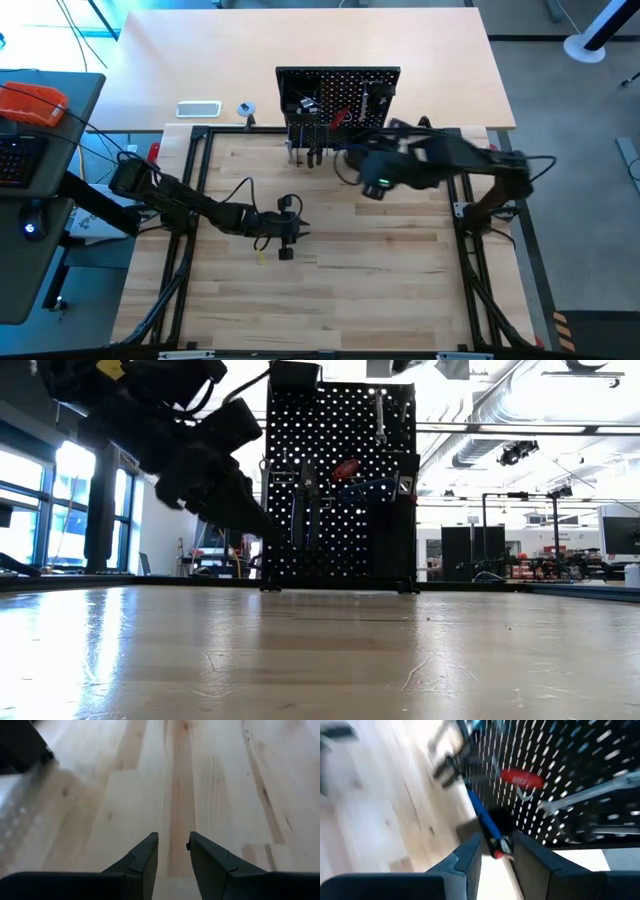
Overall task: Hang tools onto peg board
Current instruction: Return to Home Position
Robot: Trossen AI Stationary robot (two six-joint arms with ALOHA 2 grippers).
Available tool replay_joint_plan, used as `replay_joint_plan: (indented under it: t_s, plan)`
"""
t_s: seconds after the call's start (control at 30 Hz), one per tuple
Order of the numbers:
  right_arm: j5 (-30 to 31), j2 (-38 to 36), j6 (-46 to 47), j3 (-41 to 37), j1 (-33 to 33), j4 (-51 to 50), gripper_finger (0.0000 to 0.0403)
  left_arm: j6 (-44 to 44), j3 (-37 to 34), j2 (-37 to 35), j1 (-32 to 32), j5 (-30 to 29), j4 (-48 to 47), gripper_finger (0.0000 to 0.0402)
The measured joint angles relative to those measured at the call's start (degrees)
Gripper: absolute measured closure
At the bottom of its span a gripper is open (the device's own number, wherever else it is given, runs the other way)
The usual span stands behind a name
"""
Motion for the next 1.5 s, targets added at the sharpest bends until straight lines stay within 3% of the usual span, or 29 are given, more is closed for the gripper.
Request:
replay_joint_plan:
  t_s: [0.17,0.33,0.53,0.67,0.87,0.97,1.23,1.4,1.5]
  plan:
    - [4.81,-8.4,1.55,-0.04,7.21,2.09,0.0297,2.87,-2.43,-6.38,1.36,-0.51,4.16,0.0296]
    - [11.72,-15.03,8.76,-0.04,15.89,-1.99,0.0297,3.79,-13.45,-19.95,4.57,-0.68,13.3,0.0296]
    - [23.3,-18.45,16.79,-1.59,26.66,-7.32,0.0297,1.29,-25.35,-37.0,7.18,-0.4,17.47,0.0296]
    - [31.6,-25.44,22.85,-11.98,33.58,-7.75,0.0297,1.0,-29.36,-45.65,7.55,-0.34,17.09,0.0296]
    - [32.5,-41.38,38.96,-33.33,41.25,-4.94,0.0297,0.98,-30.51,-51.72,7.51,2.97,12.64,0.0296]
    - [33.62,-47.85,38.49,-44.35,44.79,4.21,0.0297,1.31,-30.56,-52.2,7.49,4.71,11.8,0.0296]
    - [39.16,-60.89,22.07,-69.21,48.86,37.16,0.0297,2.85,-30.56,-52.2,7.57,6.18,11.81,0.0296]
    - [36.01,-67.55,11.77,-82.0,46.46,56.87,0.0297,2.79,-30.56,-52.2,7.64,6.18,11.81,0.0296]
    - [28.77,-70.35,0.81,-89.83,41.95,75.84,0.0297,2.53,-30.56,-52.18,7.64,6.16,11.82,0.0296]
